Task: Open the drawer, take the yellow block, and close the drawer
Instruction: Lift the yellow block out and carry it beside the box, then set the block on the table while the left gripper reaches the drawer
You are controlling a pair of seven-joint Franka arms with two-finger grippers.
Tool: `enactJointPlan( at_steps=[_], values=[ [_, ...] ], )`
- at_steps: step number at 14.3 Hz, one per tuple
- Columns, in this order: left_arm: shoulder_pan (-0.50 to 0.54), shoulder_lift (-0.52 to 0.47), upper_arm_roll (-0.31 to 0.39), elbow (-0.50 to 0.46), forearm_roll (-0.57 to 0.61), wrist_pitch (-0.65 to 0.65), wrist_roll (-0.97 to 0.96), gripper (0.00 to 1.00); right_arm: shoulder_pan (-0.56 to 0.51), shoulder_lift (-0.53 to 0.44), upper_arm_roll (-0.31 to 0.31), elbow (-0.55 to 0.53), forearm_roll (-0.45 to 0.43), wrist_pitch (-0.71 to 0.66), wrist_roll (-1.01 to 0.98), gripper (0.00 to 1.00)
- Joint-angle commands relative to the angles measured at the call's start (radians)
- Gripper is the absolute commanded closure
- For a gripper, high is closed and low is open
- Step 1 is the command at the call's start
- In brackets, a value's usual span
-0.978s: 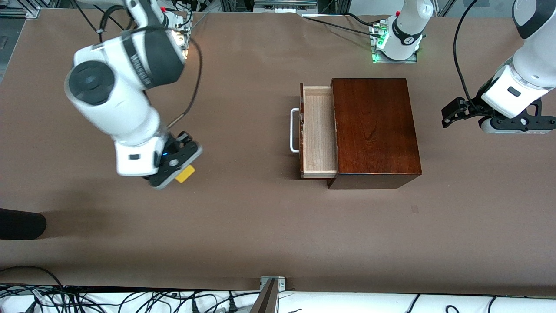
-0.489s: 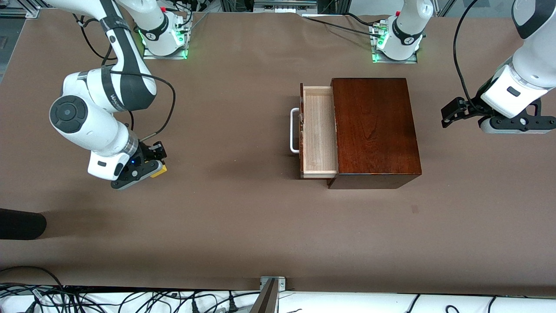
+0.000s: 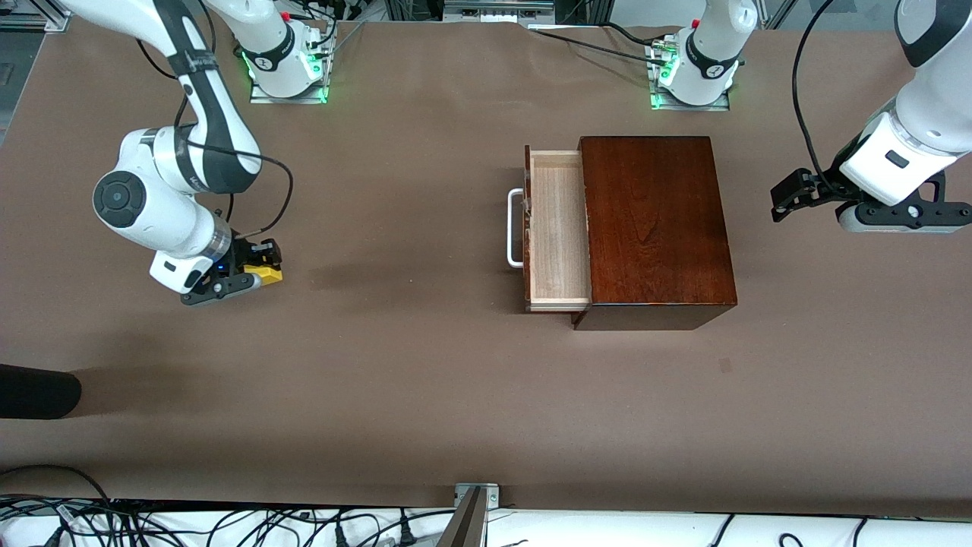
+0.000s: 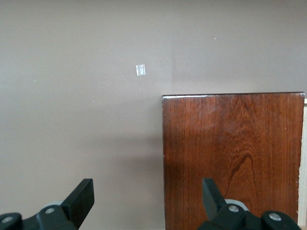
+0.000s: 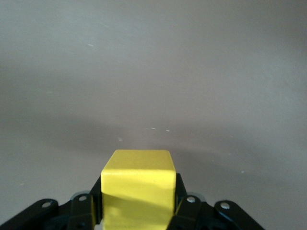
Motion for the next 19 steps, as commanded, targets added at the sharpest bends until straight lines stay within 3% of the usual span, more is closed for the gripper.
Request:
enactJointPlan(
  at_steps=[1, 8, 13, 14, 15, 16, 19],
  values=[
    [-0.001, -0.003, -0.003, 0.038, 0.0, -0.058, 0.012, 0.0, -0.02, 0.007, 0.007, -0.085, 0.023, 0.118, -0.007, 1.0],
    [-0.004, 0.0, -0.002, 0.038, -0.065, -0.066, 0.035, 0.0, -0.021, 0.09, -0.009, -0.14, 0.025, 0.259, 0.03, 1.0],
    [-0.063, 0.031, -0.062, 0.046, -0.069, -0.069, 0.3, 0.0, -0.021, 0.107, -0.009, -0.18, 0.025, 0.335, 0.033, 1.0],
    [-0.074, 0.037, -0.08, 0.045, -0.069, -0.065, 0.313, 0.0, -0.021, 0.107, -0.009, -0.18, 0.023, 0.335, 0.031, 0.9],
    [-0.085, 0.049, -0.103, 0.048, -0.071, -0.063, 0.325, 0.0, -0.021, 0.104, -0.009, -0.18, 0.023, 0.332, 0.021, 0.57],
    [-0.091, 0.054, -0.124, 0.048, -0.083, -0.062, 0.371, 0.0, -0.023, 0.101, -0.009, -0.178, 0.023, 0.332, 0.019, 0.01],
    [-0.109, 0.092, -0.193, 0.094, -0.086, -0.045, 0.553, 0.0, -0.03, 0.046, -0.009, -0.166, 0.014, 0.326, -0.03, 0.0]
  ],
)
